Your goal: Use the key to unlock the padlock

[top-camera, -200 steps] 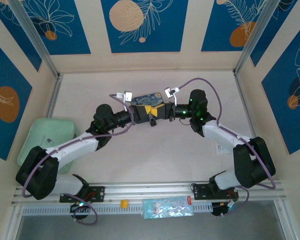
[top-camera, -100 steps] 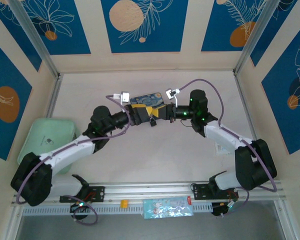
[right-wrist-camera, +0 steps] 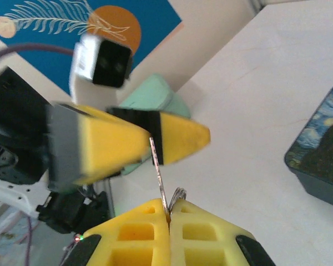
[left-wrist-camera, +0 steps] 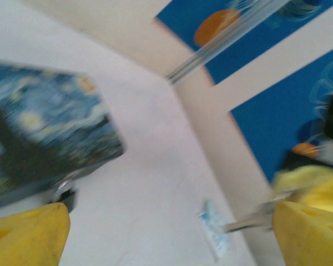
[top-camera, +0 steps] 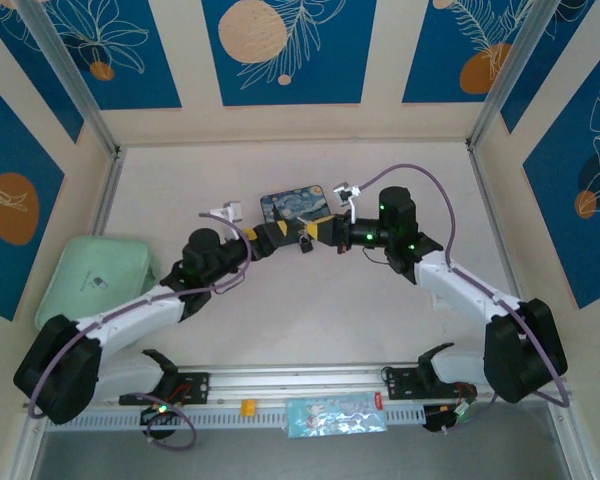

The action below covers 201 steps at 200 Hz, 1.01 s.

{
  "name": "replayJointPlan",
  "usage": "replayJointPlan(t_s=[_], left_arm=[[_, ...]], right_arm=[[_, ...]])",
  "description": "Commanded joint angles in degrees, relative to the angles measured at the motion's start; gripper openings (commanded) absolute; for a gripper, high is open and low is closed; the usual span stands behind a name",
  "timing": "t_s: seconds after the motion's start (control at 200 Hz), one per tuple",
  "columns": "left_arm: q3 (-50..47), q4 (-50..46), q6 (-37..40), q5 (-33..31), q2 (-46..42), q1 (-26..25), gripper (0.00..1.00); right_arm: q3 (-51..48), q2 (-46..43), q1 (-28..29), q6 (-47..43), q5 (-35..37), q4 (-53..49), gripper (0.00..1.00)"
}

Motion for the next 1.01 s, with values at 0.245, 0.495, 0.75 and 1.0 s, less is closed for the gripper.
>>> replayJointPlan(t_s=[0.245, 0.495, 0.75, 1.0], left_arm=[[3.05, 8.11, -4.50, -1.79, 18.99, -3.64, 0.81], [6.97, 20.68, -10.08, 0.29, 29.41, -5.46, 0.75], [9.17, 28.34, -11.99, 4.98, 29.85, -6.90, 0.75], [12.49, 33.72, -15.66, 8.93, 34.05, -7.64, 0.66]], right_arm=[[-5.33, -5.67, -1.48, -4.27, 19.10, -15.01, 0.00], [-11.36, -10.80, -4.45, -2.06, 13.97, -16.51, 0.00], [-14.36, -8.98, -8.76, 3.38, 3.57, -12.16, 0.00], [-13.60, -3.01, -11.35, 11.44, -8.33, -0.20, 0.00]])
